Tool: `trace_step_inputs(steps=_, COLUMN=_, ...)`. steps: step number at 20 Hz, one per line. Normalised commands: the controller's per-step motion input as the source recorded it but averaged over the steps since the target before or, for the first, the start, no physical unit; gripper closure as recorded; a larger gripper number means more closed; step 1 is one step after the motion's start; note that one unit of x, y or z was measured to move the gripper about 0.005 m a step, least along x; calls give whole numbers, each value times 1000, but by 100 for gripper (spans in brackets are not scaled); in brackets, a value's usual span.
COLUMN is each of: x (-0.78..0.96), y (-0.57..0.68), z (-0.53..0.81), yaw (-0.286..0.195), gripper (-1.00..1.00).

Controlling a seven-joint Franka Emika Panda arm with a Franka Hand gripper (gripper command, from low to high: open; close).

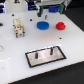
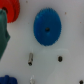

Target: Insert the blue gear onto the right peg, followed by the red gear

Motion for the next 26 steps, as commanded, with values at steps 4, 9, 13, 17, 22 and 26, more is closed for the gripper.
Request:
trace_step_inputs(steps=4, x=-471, y=36, z=-464, yaw=0, gripper=-100)
trace_step_inputs(steps=9, x=-454, y=-65, z=-411, yaw=0, gripper=-100)
trace_step_inputs(steps=13, x=-336, y=-25, z=-419, yaw=0, gripper=-100)
trace_step_inputs(steps=17, x=-232, y=0, z=-430, yaw=0, gripper=-100)
trace_step_inputs(steps=22, x=-22, y=-14, z=-371, yaw=0, gripper=-100)
trace_step_inputs(steps=26, x=-39, y=0, z=-316, yaw=0, gripper=100)
